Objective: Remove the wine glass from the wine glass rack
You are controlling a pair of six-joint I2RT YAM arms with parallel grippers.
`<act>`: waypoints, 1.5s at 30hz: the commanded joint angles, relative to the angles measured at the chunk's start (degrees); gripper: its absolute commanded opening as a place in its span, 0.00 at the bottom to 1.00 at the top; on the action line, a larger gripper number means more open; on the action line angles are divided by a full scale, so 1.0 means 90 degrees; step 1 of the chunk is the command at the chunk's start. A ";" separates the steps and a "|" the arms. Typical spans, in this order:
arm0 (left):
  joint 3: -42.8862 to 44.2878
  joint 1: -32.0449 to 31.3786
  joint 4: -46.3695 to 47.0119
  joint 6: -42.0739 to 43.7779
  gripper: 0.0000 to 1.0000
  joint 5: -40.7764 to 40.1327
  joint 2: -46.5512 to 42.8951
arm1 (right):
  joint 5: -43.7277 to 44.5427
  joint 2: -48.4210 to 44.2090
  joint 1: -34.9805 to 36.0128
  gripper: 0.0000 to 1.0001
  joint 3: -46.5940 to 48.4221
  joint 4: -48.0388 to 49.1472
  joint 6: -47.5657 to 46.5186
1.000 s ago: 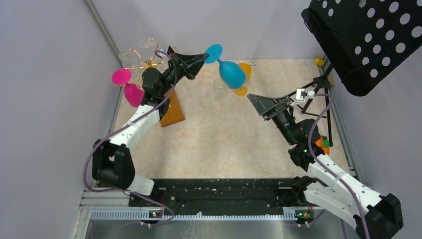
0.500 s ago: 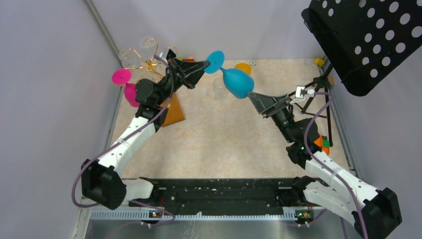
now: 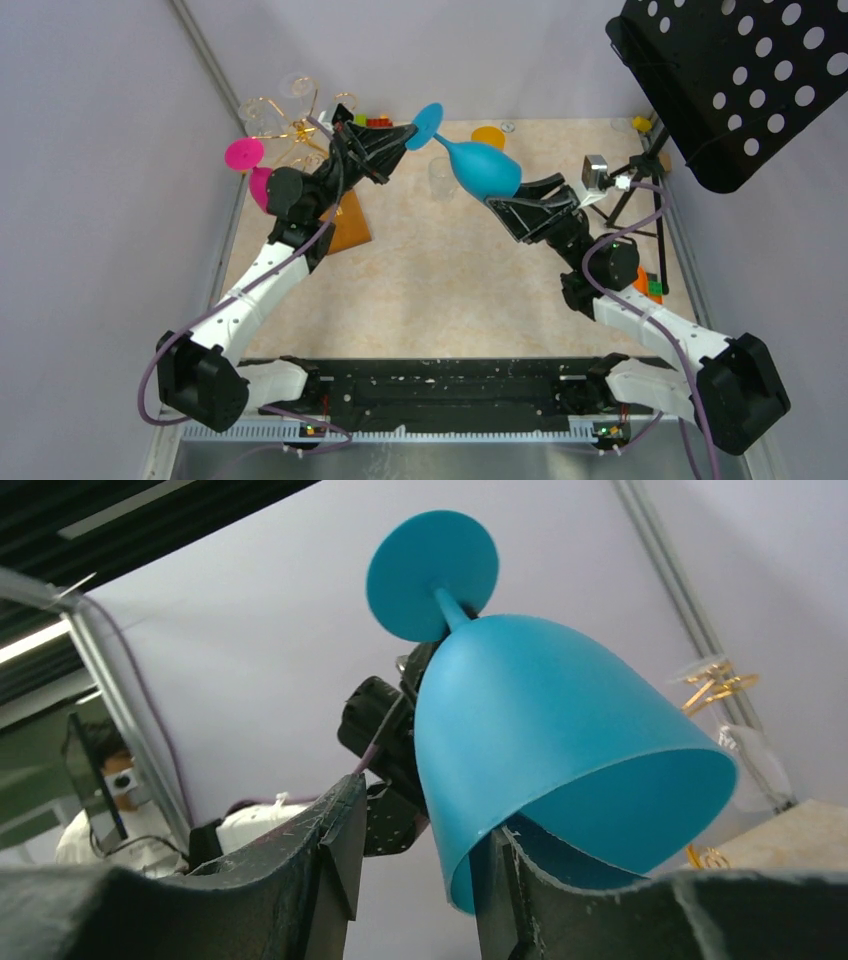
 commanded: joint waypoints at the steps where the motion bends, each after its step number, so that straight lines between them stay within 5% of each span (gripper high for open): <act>1: -0.0136 -0.0016 0.0213 0.0009 0.00 -0.0027 -0.0075 | -0.0781 0.0107 -0.0018 0.41 0.0128 0.1890 -0.0075; 6: -0.0167 -0.0017 0.0227 0.0004 0.00 -0.0156 -0.0113 | -0.0800 0.0011 -0.0018 0.35 0.0075 0.1788 -0.0291; 9: -0.0157 -0.0017 0.0214 0.0007 0.00 -0.0205 -0.0128 | -0.0688 -0.0130 -0.0018 0.21 0.0053 0.1533 -0.0516; 11: -0.0171 -0.0015 0.0208 0.0002 0.00 -0.0221 -0.0130 | -0.0593 -0.0203 -0.0018 0.03 0.0047 0.1294 -0.0645; 15: -0.0204 -0.0017 0.0211 0.0024 0.00 -0.0220 -0.0143 | -0.0480 -0.0304 -0.0018 0.00 0.0110 0.0893 -0.0815; 22: -0.0192 -0.0008 -0.0168 0.1045 0.62 -0.0392 -0.0526 | -0.0029 -0.0649 -0.0019 0.00 0.0301 -0.0545 -0.1204; 26: -0.0220 0.0002 -0.1338 0.2362 0.75 -0.0621 -0.1034 | 0.0519 -0.1012 -0.0018 0.00 0.0646 -0.2509 -0.1746; 34: -0.0754 -0.0017 -0.3978 0.4427 0.78 -0.1788 -0.2327 | 0.1588 -0.1383 -0.0018 0.00 0.1061 -0.6006 -0.2552; 45: 0.0162 -0.0012 -0.6118 0.7104 0.78 -0.2408 -0.2742 | 0.2282 0.0151 -0.0018 0.00 0.3567 -1.0896 -0.4358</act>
